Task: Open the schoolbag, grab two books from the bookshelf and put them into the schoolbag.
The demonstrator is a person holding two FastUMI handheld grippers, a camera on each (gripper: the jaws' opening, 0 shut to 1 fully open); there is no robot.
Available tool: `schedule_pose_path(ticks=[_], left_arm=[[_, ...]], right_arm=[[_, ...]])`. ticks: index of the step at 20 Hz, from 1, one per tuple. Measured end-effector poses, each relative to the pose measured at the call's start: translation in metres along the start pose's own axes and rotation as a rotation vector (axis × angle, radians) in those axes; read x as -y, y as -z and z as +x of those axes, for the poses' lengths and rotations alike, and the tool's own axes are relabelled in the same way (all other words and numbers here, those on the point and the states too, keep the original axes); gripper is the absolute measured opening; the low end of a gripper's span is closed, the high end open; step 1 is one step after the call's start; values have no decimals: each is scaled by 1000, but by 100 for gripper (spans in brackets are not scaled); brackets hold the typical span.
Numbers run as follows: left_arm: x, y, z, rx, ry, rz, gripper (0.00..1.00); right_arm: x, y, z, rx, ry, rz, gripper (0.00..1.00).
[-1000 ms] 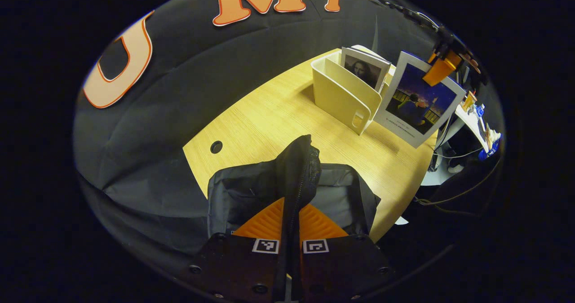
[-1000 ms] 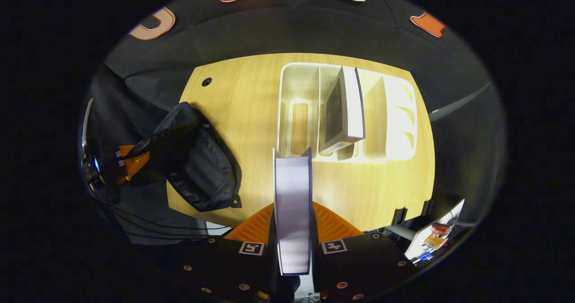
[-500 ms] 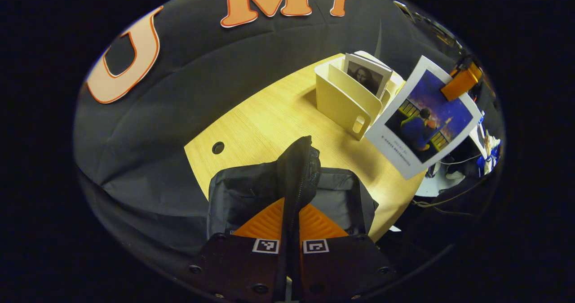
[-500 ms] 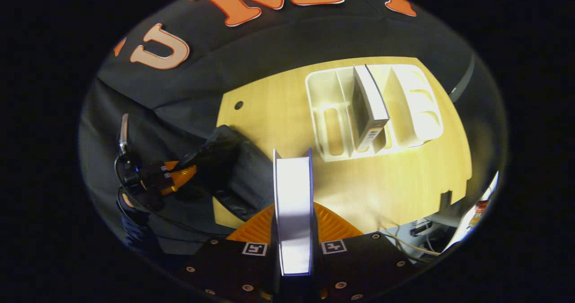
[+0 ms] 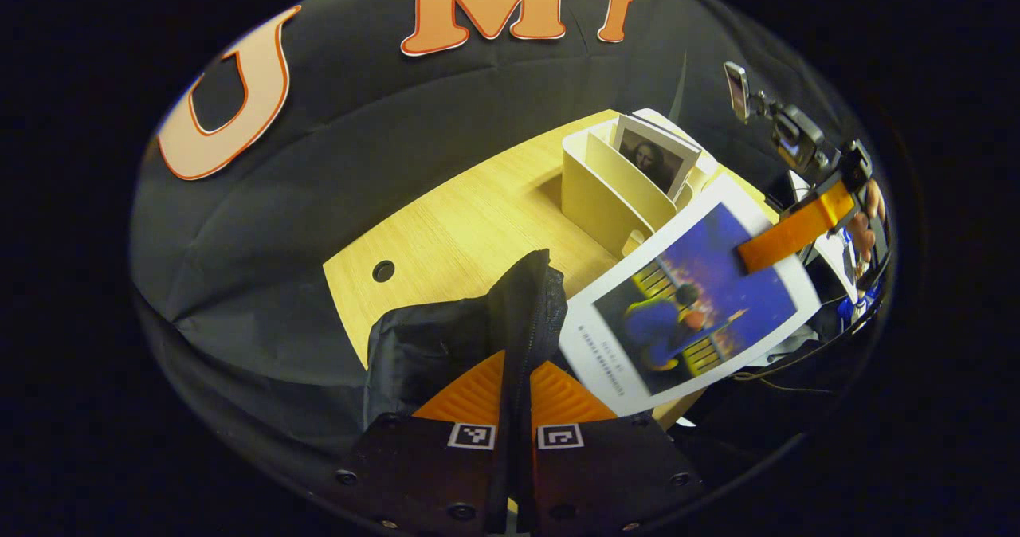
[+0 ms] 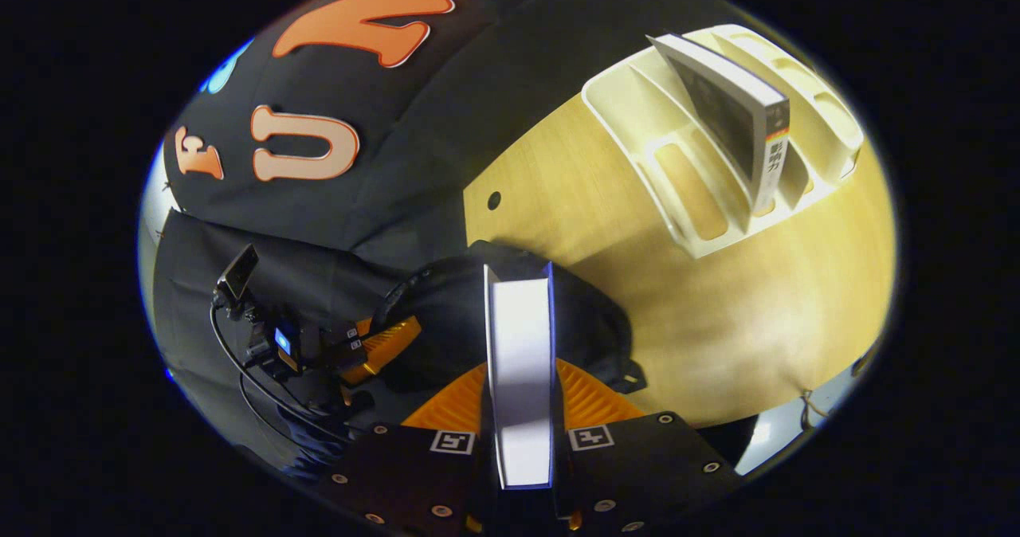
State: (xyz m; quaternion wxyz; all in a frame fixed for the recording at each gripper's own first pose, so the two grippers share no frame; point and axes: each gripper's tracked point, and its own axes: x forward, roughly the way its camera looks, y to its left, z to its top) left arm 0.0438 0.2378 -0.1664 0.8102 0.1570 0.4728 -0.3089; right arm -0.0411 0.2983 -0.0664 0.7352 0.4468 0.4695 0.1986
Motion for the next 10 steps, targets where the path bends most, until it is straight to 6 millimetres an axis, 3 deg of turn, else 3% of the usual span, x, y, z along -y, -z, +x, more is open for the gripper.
schedule_pose_path(ticks=[5, 10], left_arm=[[23, -11, 6, 12, 9, -15, 5], [37, -20, 11, 13, 17, -21, 5]], right_arm=[[6, 10, 57, -7, -30, 11, 28], [14, 3, 104, 40, -95, 53, 28]])
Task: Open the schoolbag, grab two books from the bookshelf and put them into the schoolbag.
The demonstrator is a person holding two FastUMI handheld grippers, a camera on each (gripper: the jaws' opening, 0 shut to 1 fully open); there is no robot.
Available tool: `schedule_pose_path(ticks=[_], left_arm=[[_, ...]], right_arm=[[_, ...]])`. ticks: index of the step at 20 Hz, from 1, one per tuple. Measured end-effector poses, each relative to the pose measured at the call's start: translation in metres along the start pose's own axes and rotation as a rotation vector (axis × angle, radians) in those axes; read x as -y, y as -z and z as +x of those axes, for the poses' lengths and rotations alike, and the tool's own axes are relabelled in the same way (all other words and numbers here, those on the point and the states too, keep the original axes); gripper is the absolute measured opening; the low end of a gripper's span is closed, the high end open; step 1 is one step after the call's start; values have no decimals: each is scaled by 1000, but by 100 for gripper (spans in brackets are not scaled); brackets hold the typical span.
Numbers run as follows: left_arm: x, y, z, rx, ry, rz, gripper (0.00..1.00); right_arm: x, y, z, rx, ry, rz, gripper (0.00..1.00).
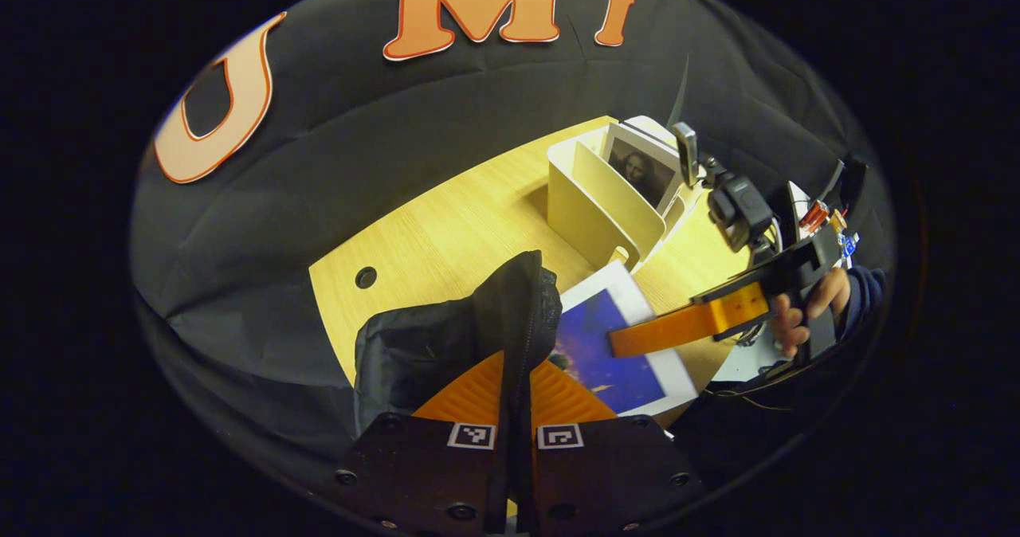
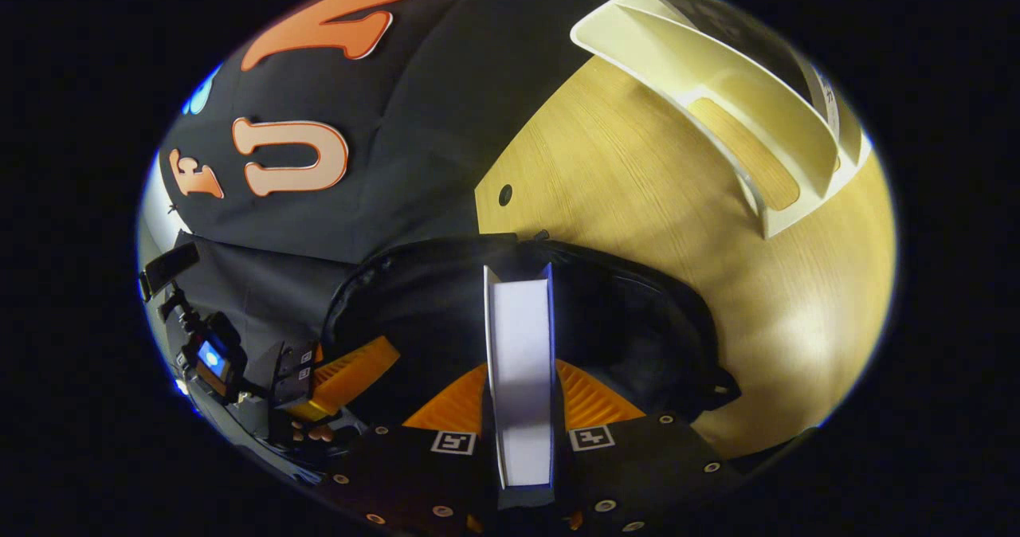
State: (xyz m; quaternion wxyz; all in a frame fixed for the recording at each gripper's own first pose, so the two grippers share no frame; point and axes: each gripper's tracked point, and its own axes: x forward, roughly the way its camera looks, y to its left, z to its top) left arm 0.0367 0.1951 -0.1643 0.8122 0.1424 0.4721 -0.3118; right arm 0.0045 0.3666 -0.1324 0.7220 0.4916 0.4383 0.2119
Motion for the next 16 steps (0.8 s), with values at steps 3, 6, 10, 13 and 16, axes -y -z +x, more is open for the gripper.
schedule_pose_path(ticks=[3, 6, 10, 13, 16], left_arm=[[7, 0, 2, -3, 8, -9, 5], [10, -3, 5, -2, 9, -9, 6], [15, 0, 7, -3, 17, -26, 6], [8, 0, 6, 1, -3, -28, 5], [12, 2, 10, 3, -10, -21, 6]], right_arm=[[3, 3, 26, 23, -22, 34, 28], [8, 10, 50, 30, -1, -2, 28], [12, 21, 63, -25, 40, -6, 33], [29, 31, 46, -92, 130, -96, 28], [47, 35, 22, -145, 216, -217, 84]])
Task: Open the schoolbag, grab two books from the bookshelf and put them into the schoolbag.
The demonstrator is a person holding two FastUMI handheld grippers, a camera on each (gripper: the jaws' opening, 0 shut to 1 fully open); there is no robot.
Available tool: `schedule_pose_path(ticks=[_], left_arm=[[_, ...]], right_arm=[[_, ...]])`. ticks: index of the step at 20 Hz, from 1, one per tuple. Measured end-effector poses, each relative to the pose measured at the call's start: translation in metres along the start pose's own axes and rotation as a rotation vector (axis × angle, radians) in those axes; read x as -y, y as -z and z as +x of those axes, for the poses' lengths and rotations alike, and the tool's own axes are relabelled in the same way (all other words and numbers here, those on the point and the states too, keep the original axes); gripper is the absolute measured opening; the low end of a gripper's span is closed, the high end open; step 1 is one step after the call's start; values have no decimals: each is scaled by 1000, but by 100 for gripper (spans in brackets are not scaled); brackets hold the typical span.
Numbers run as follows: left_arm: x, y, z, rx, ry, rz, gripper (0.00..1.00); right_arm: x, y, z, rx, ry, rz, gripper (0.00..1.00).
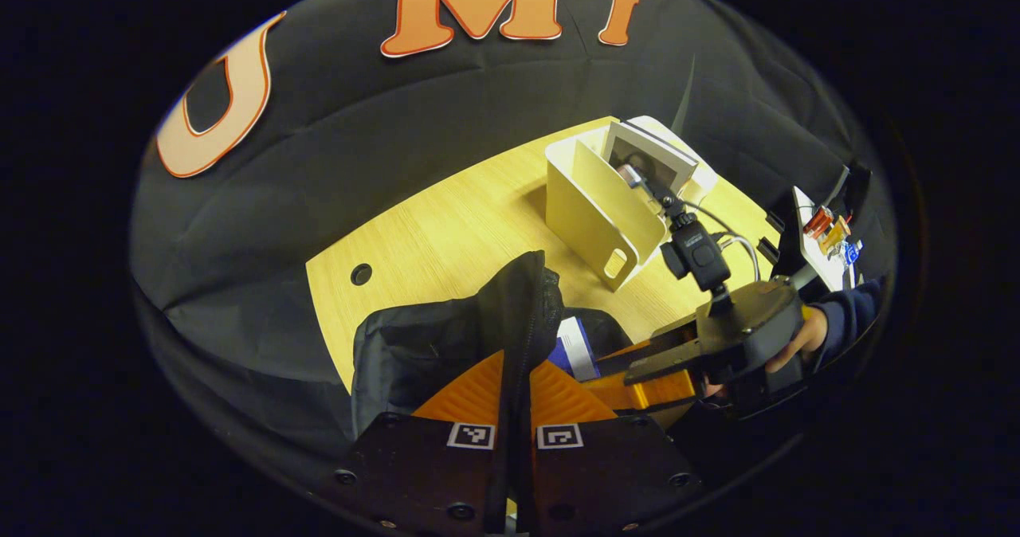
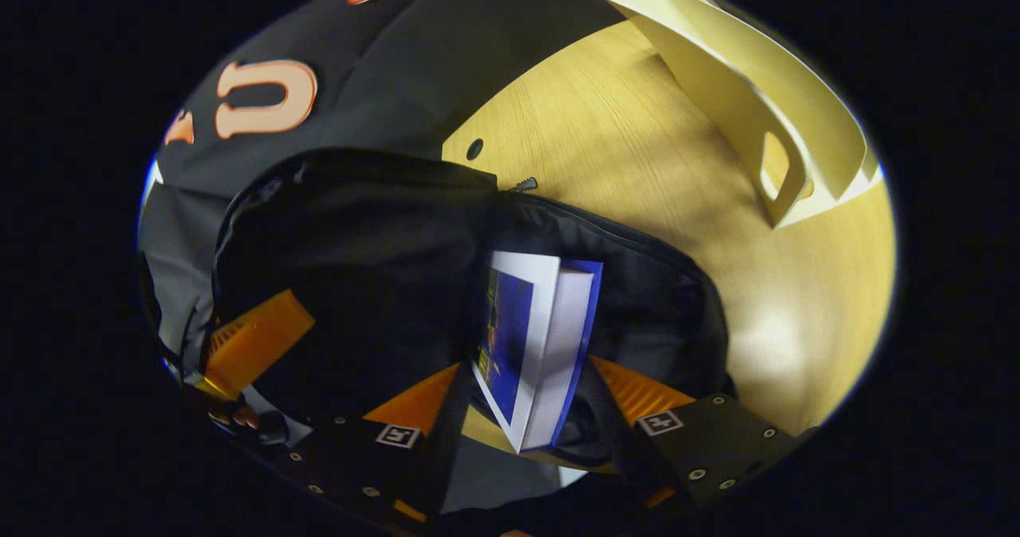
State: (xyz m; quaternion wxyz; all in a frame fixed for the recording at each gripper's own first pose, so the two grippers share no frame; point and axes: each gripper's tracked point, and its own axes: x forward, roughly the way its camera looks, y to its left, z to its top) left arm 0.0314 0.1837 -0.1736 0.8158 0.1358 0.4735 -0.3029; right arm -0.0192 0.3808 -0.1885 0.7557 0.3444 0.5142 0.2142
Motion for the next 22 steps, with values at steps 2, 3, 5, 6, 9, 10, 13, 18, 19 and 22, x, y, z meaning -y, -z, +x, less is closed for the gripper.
schedule_pose_path(ticks=[2, 3, 5, 6, 9, 10, 13, 18, 19, 22], left_arm=[[6, 6, 5, -7, 2, -1, 5], [9, 8, 7, -5, 3, -4, 5], [13, 11, 9, -8, 2, -7, 5], [14, 11, 9, -8, -3, -6, 5], [15, 12, 13, -10, -12, -14, 5], [17, 14, 15, -13, -14, -20, 5], [22, 17, 20, -22, -15, -29, 5], [30, 21, 29, -34, -24, -73, 6], [32, 22, 30, -37, -27, -82, 5], [35, 24, 32, -42, -43, -115, 5]], right_arm=[[11, 4, -18, -4, 38, -59, 91], [16, 4, -29, -7, 54, -86, 93], [29, 2, -50, -10, 100, -136, 96], [37, 1, -62, -15, 130, -156, 96], [62, -5, -96, -14, 202, -203, 98], [69, -8, -107, -14, 221, -206, 97], [97, -26, -147, -12, 306, -235, 98], [129, -62, -199, -23, 409, -316, 98], [133, -70, -207, -26, 421, -327, 98], [141, -90, -224, -41, 442, -371, 98]])
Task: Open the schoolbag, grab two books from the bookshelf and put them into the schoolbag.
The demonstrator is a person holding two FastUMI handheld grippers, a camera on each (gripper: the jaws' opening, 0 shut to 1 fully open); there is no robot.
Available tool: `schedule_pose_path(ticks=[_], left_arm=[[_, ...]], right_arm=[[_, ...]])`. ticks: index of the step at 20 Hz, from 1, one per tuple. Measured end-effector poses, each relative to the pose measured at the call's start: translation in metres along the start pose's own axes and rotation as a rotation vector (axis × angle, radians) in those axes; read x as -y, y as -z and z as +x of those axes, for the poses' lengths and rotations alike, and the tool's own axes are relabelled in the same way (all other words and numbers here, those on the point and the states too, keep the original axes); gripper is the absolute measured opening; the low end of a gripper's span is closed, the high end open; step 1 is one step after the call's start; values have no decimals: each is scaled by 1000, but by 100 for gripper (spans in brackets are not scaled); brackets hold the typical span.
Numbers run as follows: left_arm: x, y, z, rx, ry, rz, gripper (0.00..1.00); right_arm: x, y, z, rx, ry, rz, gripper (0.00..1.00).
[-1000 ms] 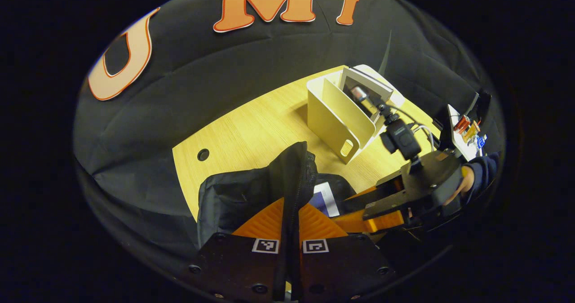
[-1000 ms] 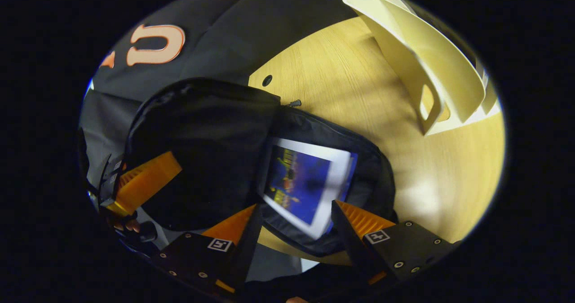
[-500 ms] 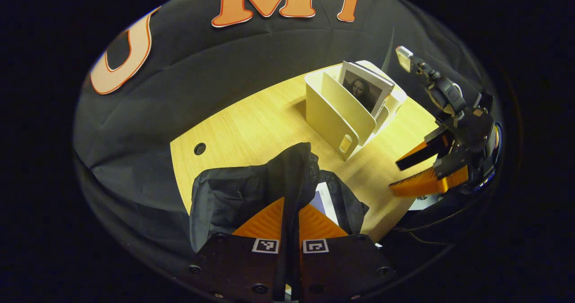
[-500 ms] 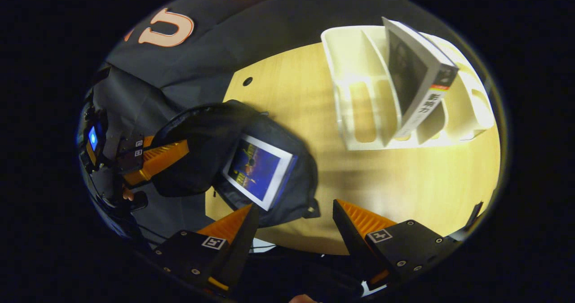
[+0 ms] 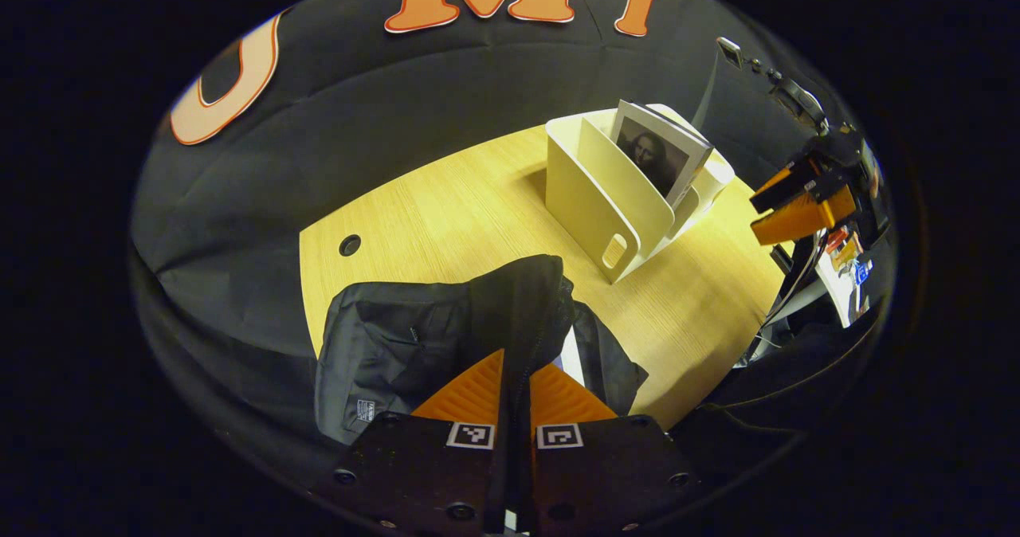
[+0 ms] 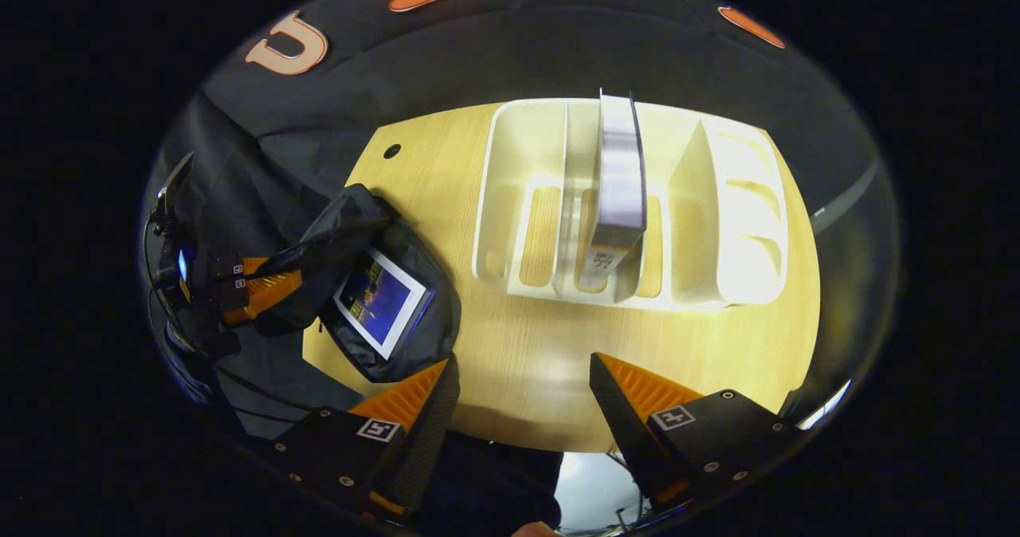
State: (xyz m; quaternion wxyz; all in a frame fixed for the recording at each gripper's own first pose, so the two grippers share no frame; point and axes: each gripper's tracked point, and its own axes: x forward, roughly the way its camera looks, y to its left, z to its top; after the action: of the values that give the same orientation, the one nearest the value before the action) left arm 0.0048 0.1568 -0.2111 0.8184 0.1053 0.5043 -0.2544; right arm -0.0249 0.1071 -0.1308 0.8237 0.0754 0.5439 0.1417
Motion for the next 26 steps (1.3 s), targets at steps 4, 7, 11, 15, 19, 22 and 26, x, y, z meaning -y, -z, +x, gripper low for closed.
schedule_pose_path(ticks=[4, 7, 11, 15, 19, 22, 26], left_arm=[[5, 6, 0, -7, -20, -61, 10], [8, 8, 2, -14, -38, -101, 6], [9, 8, 4, -20, -76, -144, 6], [12, 10, 4, -40, -99, -189, 10], [16, 14, 10, -56, -115, -222, 6], [16, 14, 8, -63, -124, -224, 6], [13, 13, 7, -68, -131, -202, 6]], right_arm=[[21, -25, -4, -19, 7, -25, 98], [31, -52, 2, -18, -6, -35, 98], [46, -89, 20, -21, 11, -43, 98], [55, -120, 45, -41, 29, -21, 94], [59, -132, 62, -74, 32, -6, 77], [67, -134, 59, -82, 52, 0, 53], [82, -131, 63, -78, 120, 65, 37]])
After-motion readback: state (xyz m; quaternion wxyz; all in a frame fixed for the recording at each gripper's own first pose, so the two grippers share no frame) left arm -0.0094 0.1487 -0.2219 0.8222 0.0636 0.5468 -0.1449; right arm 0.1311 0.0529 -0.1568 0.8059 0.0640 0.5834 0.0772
